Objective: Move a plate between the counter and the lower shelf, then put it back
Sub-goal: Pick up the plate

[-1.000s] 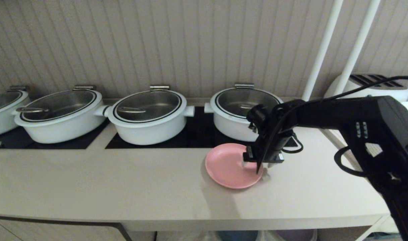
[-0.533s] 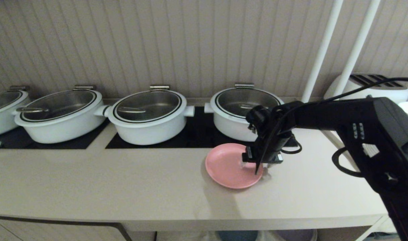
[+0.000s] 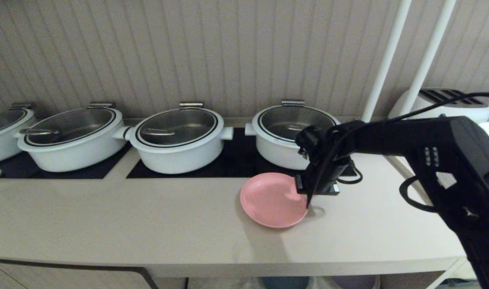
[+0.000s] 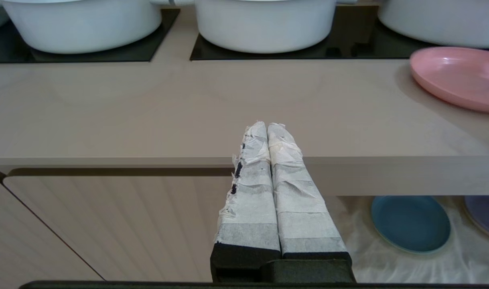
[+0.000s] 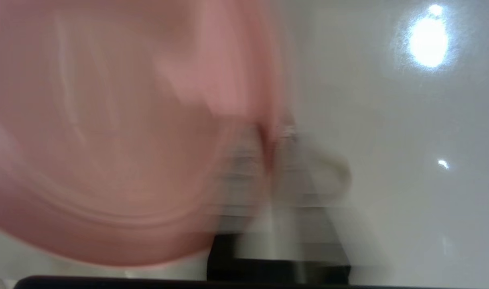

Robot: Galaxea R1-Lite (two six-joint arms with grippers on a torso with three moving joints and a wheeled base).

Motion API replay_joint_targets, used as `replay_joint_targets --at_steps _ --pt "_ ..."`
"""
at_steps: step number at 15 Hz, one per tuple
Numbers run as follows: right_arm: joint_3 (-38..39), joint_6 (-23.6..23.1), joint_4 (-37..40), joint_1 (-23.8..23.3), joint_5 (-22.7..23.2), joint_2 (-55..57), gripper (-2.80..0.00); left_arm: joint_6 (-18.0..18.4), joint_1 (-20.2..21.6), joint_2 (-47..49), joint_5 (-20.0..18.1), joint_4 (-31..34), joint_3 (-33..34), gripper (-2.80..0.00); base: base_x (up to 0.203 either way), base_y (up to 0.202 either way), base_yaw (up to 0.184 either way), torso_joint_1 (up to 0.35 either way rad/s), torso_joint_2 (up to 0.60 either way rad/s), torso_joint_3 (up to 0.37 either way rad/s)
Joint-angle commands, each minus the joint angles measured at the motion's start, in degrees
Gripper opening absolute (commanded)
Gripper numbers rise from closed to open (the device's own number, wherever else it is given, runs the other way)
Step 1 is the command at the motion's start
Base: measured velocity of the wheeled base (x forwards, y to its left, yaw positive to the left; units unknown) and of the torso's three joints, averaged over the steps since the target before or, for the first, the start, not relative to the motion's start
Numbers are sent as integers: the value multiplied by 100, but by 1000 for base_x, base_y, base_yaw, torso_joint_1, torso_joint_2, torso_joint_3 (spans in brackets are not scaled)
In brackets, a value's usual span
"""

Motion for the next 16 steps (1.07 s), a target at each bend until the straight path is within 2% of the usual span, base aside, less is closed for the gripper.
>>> replay_joint_targets --at_steps 1,7,9,16 --pt "20 1 65 -4 -16 -20 -280 0 0 -2 0 1 0 -280 0 0 0 0 0 0" --pt "20 -8 170 -48 -35 -63 -280 0 0 -2 0 1 0 -280 0 0 0 0 0 0" --pt "29 17 179 -55 -167 -64 -280 0 0 -2 0 1 0 -280 0 0 0 0 0 0" --pt "63 303 381 -180 -148 -327 -280 0 0 -2 0 1 0 -280 0 0 0 0 0 0"
